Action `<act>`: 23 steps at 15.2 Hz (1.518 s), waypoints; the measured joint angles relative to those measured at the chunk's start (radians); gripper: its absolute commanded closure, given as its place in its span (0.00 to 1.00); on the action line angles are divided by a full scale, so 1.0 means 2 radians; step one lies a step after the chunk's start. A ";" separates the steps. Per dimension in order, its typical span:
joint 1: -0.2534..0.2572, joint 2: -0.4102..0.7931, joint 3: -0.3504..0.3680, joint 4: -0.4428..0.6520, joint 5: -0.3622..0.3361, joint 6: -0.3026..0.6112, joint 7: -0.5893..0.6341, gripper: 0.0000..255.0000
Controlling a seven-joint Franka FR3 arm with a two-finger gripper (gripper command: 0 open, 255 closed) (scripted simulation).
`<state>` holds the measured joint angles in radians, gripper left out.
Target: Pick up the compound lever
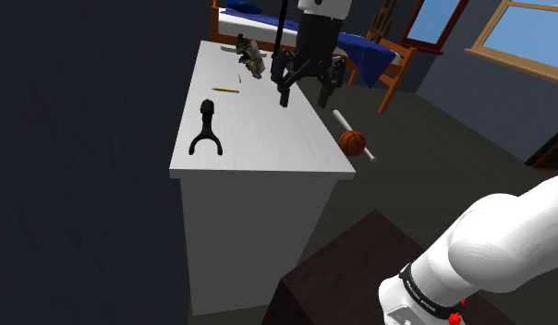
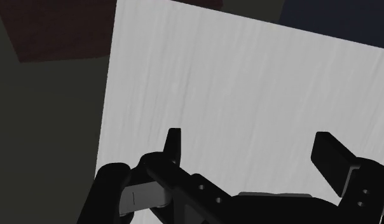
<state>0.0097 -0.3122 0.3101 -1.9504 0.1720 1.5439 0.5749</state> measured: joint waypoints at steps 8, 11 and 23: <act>0.014 0.149 0.048 0.138 -0.012 0.010 0.125 0.00; 0.029 0.217 0.060 0.211 -0.029 0.004 0.174 0.00; 0.055 0.295 0.063 0.279 -0.051 0.026 0.228 0.00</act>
<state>0.1190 0.2772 0.4353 -1.3914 0.0705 1.5955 1.0309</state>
